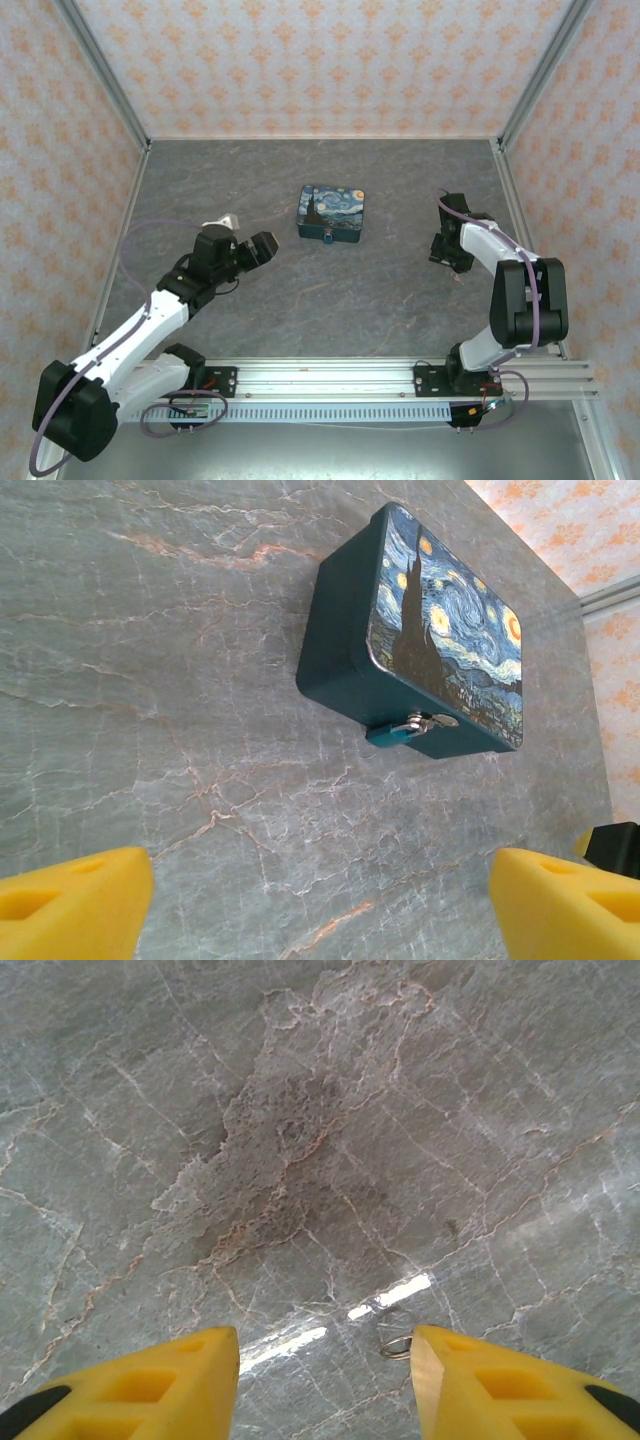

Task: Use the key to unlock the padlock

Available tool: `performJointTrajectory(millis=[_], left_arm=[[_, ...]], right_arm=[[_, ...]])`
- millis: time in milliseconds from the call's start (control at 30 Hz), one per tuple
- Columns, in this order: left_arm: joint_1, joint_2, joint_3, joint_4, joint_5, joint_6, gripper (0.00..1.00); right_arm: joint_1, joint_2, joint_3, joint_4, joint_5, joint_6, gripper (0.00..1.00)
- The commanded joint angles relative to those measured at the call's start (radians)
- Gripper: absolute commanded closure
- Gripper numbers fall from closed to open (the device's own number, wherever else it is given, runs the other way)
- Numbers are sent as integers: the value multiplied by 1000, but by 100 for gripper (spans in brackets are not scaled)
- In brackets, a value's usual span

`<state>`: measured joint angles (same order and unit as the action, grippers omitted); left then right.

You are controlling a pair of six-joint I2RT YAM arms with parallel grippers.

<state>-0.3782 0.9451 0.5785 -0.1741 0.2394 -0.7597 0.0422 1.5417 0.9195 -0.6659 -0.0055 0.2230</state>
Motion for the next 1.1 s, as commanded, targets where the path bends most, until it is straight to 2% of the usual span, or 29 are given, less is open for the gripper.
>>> performJointTrajectory(millis=[0, 400, 600, 767, 1067], left_arm=[[-2, -45, -13, -51, -42, -19, 12], [-2, -204, -102, -91, -104, -71, 12], [-2, -149, -20, -149, -114, 1, 12], [-2, -103, -4, -131, -101, 10, 12], [-1, -63, 42, -137, -100, 54, 11]], right_arm=[[-5, 3, -2, -15, 50, -19, 51], [-5, 26, 25, -29, 44, -15, 50], [-5, 0, -19, -43, 10, 5, 50], [-5, -5, -42, -60, 29, 17, 50], [-5, 24, -33, -86, 74, 41, 59]])
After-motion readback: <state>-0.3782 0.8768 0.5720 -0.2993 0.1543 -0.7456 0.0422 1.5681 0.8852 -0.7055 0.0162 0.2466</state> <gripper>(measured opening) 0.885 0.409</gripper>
